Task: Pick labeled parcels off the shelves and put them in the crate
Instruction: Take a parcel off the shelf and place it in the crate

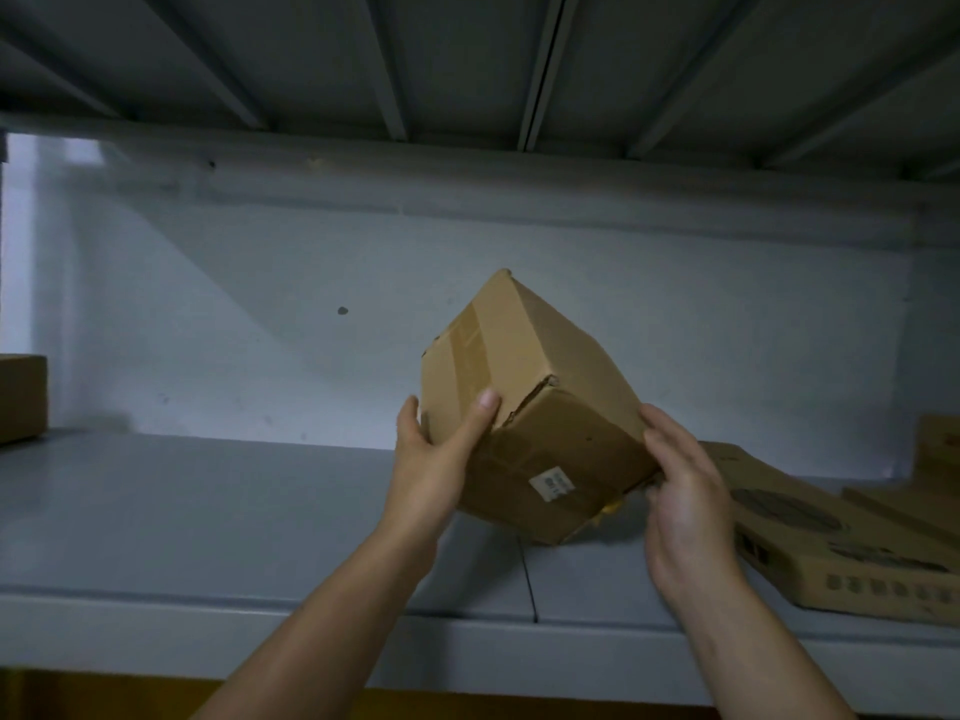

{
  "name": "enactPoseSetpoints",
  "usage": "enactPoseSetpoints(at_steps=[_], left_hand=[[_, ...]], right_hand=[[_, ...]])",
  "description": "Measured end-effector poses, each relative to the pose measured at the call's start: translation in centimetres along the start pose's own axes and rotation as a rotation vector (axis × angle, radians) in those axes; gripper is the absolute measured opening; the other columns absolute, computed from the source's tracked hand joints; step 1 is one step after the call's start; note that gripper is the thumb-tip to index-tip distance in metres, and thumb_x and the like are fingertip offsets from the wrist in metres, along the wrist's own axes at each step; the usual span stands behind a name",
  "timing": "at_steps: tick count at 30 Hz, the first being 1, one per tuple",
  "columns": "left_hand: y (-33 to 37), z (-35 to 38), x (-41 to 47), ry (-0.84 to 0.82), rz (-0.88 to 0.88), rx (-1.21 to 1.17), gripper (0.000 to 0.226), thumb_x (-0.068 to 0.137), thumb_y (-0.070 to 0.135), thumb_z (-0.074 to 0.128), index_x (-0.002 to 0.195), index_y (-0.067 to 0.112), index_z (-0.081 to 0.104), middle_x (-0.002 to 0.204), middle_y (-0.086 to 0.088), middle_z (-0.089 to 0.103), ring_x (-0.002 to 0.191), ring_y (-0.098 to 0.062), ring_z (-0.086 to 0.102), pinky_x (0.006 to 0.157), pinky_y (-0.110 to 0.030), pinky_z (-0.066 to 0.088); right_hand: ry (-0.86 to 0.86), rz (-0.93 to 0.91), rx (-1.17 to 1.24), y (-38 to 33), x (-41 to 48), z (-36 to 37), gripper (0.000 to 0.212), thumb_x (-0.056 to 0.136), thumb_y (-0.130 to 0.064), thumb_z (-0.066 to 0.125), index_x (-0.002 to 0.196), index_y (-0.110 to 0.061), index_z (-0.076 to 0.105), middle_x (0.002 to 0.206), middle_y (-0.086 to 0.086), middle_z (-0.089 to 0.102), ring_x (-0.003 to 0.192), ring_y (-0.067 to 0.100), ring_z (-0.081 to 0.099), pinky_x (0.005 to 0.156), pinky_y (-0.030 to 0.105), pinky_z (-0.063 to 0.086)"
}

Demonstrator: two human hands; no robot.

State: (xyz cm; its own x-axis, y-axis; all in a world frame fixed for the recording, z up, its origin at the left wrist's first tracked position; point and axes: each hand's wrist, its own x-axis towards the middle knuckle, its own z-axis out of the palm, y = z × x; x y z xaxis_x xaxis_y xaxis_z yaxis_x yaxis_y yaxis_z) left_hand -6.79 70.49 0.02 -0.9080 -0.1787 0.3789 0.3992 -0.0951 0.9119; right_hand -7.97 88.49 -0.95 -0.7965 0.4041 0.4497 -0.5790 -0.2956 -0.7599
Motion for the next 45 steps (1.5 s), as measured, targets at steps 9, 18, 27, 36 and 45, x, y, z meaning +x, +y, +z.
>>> enactPoseSetpoints(at_steps=[9,18,27,36,45], left_hand=[[-0.2,-0.9,0.1,0.049,0.053,-0.217,0.094,0.076,0.032,0.078,0.152,0.027,0.023,0.148,0.001,0.040,0.117,-0.018,0.049,0.090,-0.030,0.039],[-0.1,0.5,-1.0,0.023,0.333,-0.162,0.054,0.093,0.017,0.060,0.140,0.035,0.041,0.131,0.023,0.051,0.114,0.010,0.053,0.092,-0.018,0.049],[-0.8,-0.4,-0.5,-0.005,0.182,-0.001,0.053,0.093,0.040,0.053,0.143,0.039,0.034,0.141,0.015,0.038,0.111,0.011,0.044,0.070,-0.001,0.042],[-1.8,-1.6,0.8,-0.077,-0.135,-0.090,0.119,0.058,0.065,0.072,0.154,0.031,0.010,0.151,0.000,0.038,0.123,-0.020,0.047,0.098,-0.033,0.037],[-2.1,-1.7,1.7,0.056,0.114,-0.251,0.070,0.086,0.011,0.069,0.147,0.023,0.037,0.133,0.011,0.053,0.114,-0.008,0.054,0.074,-0.017,0.046]], right_hand=[[-0.209,-0.237,-0.439,-2.2,-1.4,1.8,0.023,0.101,-0.031,0.048,0.117,-0.034,0.065,0.119,-0.012,0.064,0.109,0.000,0.058,0.084,0.017,0.047],[-0.240,-0.090,-0.319,-1.1,-1.5,2.0,0.042,0.087,-0.042,0.066,0.125,-0.039,0.049,0.112,-0.019,0.063,0.101,0.000,0.062,0.079,0.020,0.051],[-0.155,0.016,-0.152,-0.2,0.3,0.4,0.050,0.089,-0.031,0.066,0.136,-0.030,0.051,0.124,-0.008,0.065,0.115,0.013,0.061,0.098,0.033,0.047],[-0.110,-0.038,-0.158,0.7,1.0,-0.2,0.039,0.089,-0.039,0.066,0.126,-0.043,0.055,0.139,-0.004,0.055,0.127,0.016,0.052,0.109,0.039,0.041],[-0.111,-0.114,-0.408,0.4,0.8,-0.1,0.026,0.100,-0.020,0.050,0.117,-0.033,0.065,0.123,-0.009,0.062,0.108,0.005,0.056,0.086,0.024,0.046]])
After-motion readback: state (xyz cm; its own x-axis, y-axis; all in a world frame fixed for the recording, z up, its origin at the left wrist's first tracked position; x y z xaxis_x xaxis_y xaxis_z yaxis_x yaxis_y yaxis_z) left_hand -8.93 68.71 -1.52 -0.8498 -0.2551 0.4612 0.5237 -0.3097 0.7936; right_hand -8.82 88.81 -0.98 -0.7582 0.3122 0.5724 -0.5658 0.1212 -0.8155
